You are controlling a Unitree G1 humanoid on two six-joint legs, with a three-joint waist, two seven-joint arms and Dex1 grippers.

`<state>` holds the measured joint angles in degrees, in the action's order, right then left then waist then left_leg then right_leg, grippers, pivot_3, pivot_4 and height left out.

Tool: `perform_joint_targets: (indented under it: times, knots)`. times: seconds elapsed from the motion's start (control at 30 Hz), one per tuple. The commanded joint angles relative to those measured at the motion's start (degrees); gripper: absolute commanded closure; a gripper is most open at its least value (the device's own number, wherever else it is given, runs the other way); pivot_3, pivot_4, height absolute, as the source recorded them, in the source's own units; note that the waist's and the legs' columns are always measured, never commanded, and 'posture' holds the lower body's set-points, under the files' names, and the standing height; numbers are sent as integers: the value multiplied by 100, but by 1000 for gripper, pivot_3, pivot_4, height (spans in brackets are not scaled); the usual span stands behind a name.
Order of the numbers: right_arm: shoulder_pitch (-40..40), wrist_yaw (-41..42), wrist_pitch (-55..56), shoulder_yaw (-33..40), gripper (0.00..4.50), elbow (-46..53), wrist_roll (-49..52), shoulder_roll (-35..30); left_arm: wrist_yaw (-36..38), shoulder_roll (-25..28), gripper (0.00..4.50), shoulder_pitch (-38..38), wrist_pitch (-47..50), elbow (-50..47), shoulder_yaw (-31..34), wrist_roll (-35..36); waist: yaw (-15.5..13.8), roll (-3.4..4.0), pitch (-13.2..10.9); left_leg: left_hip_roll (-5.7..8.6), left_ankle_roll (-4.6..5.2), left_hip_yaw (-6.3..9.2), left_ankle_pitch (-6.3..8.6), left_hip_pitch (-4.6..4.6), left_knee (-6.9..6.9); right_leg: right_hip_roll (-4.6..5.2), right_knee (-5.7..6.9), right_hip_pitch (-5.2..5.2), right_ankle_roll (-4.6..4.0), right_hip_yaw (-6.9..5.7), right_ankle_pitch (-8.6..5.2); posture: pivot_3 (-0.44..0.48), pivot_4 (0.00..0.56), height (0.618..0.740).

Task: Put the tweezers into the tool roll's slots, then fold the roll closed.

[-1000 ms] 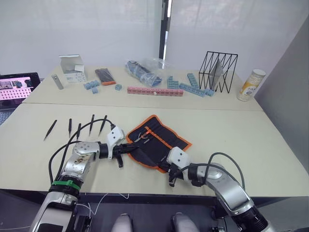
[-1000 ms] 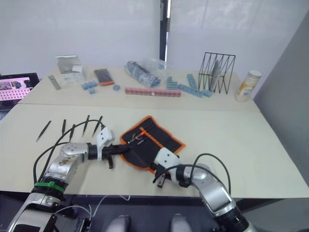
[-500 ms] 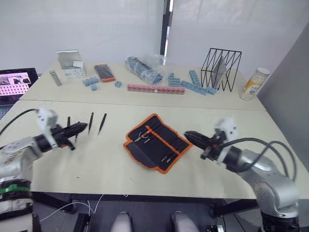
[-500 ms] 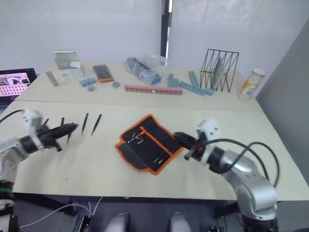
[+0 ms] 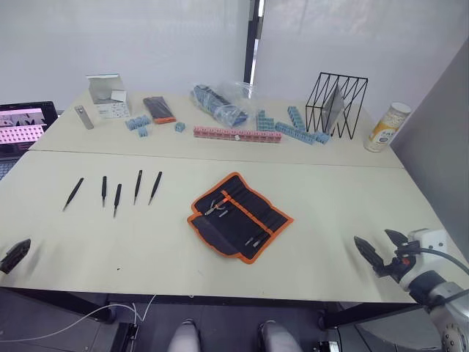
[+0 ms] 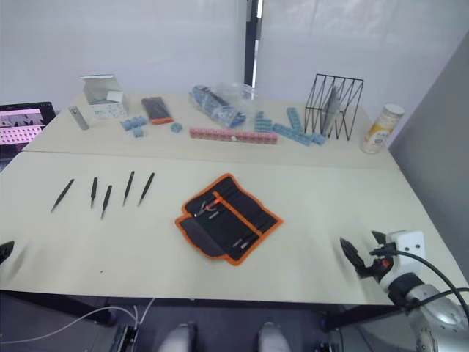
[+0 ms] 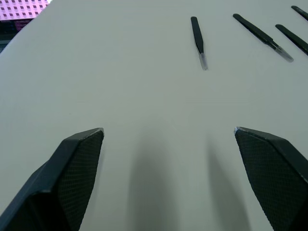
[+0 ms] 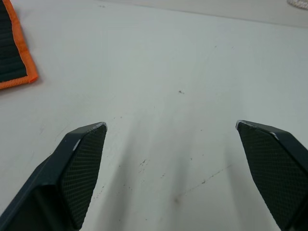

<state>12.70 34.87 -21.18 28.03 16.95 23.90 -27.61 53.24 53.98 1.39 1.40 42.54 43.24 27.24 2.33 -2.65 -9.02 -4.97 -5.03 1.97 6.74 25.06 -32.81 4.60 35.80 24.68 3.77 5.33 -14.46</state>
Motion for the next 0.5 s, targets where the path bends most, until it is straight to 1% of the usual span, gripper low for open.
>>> perform_joint_targets:
  times: [0.03, 0.1, 0.2, 0.3, 0.37, 0.5]
  knots:
    - [-76, -41, 68, -80, 0, 328, 181, 24, -66, -30, 25, 38, 94, -309, 131, 147, 13, 0, 0, 0, 0, -3, 0, -1, 0, 5, -1, 2, -3, -1, 2, 0, 150, 740]
    - [-207, -117, -75, -226, 0, 493, 230, 12, -127, -69, 25, -61, 150, -332, 51, 117, 18, 2, -1, 1, 0, -12, 0, -4, 0, 13, -1, 3, -6, -4, 4, 0, 150, 740]
    - [-509, -249, -418, -533, 0, 879, 405, -44, -304, -80, 25, -522, 232, -110, -181, -11, 7, 1, -1, 1, 0, -20, 0, -5, 0, 17, -1, 5, -7, -6, 5, 0, 150, 740]
    - [-937, -304, -937, -986, 0, 1359, 671, -129, -577, -72, 25, -1301, 118, 461, -593, -310, -20, -4, 2, 1, 0, -19, -1, -6, -1, 16, 1, 0, -7, -13, 6, 0, 150, 740]
    - [-1223, -300, -1326, -1310, 0, 1647, 885, -216, -727, -67, 25, -1809, 40, 823, -858, -504, -33, -8, 4, 2, 1, -20, -1, -6, -3, 15, 3, -21, -5, -14, 7, 0, 150, 740]
    - [-1796, -182, -1927, -1907, 0, 1933, 1208, -433, -1011, -67, 25, -2817, -190, 1605, -1406, -967, -61, -24, 7, 3, 3, -19, -3, 3, -2, 11, 8, -29, 2, -17, 12, 0, 150, 740]
